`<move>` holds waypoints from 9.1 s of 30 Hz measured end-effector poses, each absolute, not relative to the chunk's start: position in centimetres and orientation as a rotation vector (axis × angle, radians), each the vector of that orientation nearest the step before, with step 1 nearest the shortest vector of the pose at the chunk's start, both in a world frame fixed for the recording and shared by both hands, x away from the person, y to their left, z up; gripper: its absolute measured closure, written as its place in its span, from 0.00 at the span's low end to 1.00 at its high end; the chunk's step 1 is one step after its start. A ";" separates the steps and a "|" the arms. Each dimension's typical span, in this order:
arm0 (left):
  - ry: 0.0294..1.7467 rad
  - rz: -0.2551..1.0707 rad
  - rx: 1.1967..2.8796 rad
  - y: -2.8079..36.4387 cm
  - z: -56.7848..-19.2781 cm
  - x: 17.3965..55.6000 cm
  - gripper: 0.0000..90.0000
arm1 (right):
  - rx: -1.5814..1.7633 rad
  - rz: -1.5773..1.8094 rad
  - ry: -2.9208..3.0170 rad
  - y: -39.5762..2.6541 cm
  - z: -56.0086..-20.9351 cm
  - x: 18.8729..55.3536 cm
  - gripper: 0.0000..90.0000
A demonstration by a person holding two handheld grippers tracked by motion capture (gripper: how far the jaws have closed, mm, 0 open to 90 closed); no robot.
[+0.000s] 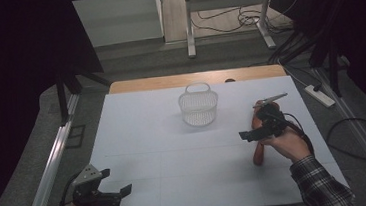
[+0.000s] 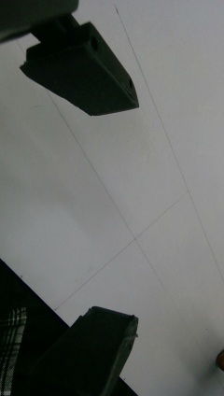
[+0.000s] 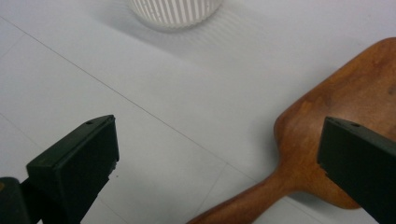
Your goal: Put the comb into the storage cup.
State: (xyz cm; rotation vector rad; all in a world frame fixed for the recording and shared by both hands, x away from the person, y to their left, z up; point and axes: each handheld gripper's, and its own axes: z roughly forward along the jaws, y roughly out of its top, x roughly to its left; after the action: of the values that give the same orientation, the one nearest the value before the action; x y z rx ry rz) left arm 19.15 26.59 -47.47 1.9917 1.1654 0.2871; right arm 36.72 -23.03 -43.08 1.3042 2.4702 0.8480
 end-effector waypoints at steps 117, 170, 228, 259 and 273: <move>1.147 0.283 2.009 26.4 -47.5 19.2 0.03 | 1.384 0.655 2.531 -29.8 -47.5 35.4 0.96; 1.147 0.276 2.012 26.4 -47.5 19.3 0.03 | 1.434 0.665 2.368 -31.8 -47.0 36.9 0.00; 1.143 0.281 2.032 26.2 -47.5 19.3 0.03 | 1.449 0.557 2.469 -31.1 -48.8 37.9 0.80; 1.059 0.290 2.024 25.4 -47.0 20.4 0.01 | 1.397 0.794 2.364 -30.9 -46.1 35.1 0.80; 1.033 0.275 2.032 23.7 -46.2 22.1 0.00 | 1.310 0.889 2.342 -30.7 -44.8 33.2 0.80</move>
State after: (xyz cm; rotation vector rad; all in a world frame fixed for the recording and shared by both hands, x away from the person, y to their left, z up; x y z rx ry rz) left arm 22.15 23.71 -46.20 2.0316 1.0333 0.2750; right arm 33.23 -30.67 -44.76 1.3100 2.3425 0.8886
